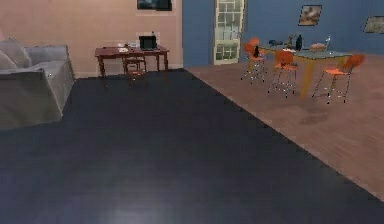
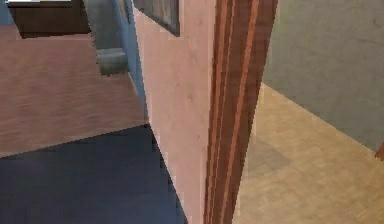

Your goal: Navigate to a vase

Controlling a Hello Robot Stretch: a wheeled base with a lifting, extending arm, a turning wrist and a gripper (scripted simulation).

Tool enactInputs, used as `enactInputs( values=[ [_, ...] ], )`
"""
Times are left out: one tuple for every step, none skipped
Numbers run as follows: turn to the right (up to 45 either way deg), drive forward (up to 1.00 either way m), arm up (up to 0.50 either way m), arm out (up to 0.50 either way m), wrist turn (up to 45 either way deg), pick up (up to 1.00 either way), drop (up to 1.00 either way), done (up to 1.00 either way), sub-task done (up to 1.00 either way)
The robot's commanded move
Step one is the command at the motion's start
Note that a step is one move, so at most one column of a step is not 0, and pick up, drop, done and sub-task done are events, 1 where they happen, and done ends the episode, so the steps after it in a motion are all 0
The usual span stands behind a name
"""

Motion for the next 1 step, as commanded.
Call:
enactInputs(
  values=[
    [0.0, 0.35, 0.00, 0.00, 0.0, 0.00, 0.00, 0.00, 0.00]
  ],
)
